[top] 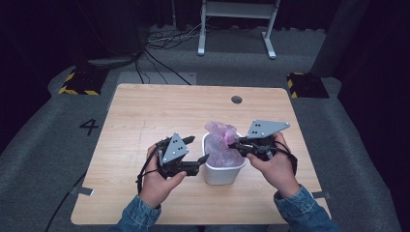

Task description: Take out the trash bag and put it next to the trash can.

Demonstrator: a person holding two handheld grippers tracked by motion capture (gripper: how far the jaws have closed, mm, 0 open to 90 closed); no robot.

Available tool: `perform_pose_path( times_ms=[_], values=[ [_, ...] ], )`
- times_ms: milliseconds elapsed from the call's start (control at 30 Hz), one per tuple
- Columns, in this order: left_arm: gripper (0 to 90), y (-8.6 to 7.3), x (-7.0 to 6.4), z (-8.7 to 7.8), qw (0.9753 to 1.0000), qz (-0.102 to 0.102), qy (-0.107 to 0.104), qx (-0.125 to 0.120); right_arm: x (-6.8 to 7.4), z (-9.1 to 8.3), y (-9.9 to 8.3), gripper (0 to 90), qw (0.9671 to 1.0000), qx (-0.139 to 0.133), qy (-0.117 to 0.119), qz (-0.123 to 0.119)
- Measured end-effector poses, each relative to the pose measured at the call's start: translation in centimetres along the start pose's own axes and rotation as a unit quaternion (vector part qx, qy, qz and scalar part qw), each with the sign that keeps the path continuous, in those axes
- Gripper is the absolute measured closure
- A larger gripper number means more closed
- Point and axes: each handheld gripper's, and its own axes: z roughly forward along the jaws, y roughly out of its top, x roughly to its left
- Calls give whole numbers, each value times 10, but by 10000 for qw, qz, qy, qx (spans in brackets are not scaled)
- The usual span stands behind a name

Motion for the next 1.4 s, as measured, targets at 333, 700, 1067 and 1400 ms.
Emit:
perform_pose_path(
  times_ms=[333, 700, 1067, 1400],
  values=[
    [279, -10, 15, -29, 9994, -118, 263, 167, -2, -16, 24, 880, 9997, -184, -82, -114],
    [271, -22, 22, -49, 9978, -144, 465, 439, -3, -37, 49, 877, 9985, -445, -192, -240],
    [254, -39, 32, -64, 9962, -243, 595, 581, -10, -65, 59, 876, 9959, -664, -546, -280],
    [240, -57, 42, -76, 9940, -358, 718, 744, -22, -86, 55, 876, 9932, -672, -929, -195]
  ],
)
